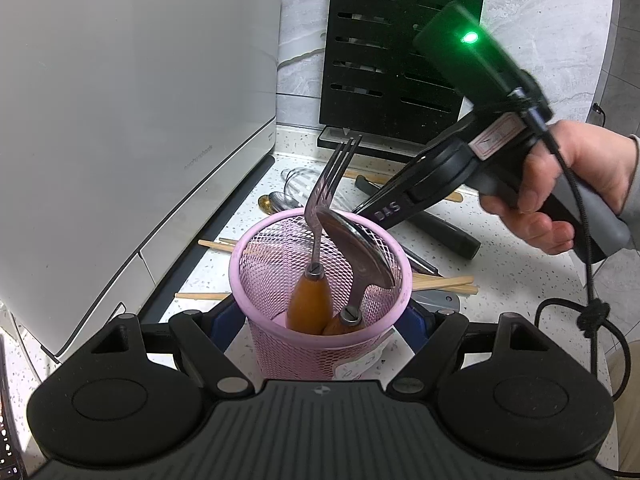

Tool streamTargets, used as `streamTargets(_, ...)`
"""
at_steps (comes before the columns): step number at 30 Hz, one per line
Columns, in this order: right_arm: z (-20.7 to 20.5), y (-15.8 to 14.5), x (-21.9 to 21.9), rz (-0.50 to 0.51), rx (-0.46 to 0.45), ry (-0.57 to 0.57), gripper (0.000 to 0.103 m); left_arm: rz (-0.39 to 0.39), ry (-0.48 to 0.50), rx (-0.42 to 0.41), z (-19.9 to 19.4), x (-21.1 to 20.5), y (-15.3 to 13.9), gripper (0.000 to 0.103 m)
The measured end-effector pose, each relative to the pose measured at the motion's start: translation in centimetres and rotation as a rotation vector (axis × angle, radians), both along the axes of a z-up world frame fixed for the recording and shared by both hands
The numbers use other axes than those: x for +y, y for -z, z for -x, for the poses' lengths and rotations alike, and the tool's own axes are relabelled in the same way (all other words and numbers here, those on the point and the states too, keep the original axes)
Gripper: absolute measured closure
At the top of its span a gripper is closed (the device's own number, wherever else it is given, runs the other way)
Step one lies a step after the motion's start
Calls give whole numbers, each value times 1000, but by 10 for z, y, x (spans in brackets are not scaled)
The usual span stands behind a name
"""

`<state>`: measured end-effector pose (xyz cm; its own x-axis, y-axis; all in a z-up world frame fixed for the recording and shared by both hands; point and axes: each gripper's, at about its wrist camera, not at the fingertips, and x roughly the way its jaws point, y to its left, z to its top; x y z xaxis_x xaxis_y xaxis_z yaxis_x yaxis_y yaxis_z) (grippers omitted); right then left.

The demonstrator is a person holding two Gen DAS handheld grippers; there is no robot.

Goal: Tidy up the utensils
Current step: 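Move the right tool toward the whisk and metal spoons, then grasp the metal whisk by its handle with the right tool and lift it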

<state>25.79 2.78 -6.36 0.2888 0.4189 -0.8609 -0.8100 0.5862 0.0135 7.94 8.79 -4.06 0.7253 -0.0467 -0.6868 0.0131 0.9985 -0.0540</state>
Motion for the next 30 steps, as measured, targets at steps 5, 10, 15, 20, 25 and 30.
streamTargets(5,7,-11,-12,-29,-31,20,88,0,0,0,0,0,0,11)
streamTargets(10,15,-26,-27,-63,-62,26,88,0,-1,-1,1,1,0,11)
streamTargets(15,20,-39,-42,-102,-67,52,89,1,-1,-2,1,1,0,11)
streamTargets(20,26,-52,-56,-136,-95,69,90,0,-1,-1,2,1,1,11)
streamTargets(25,30,-60,-69,-171,-122,102,90,0,-1,-1,2,0,1,11)
streamTargets(30,36,-75,-84,-240,-141,137,90,-1,-5,1,2,0,1,11)
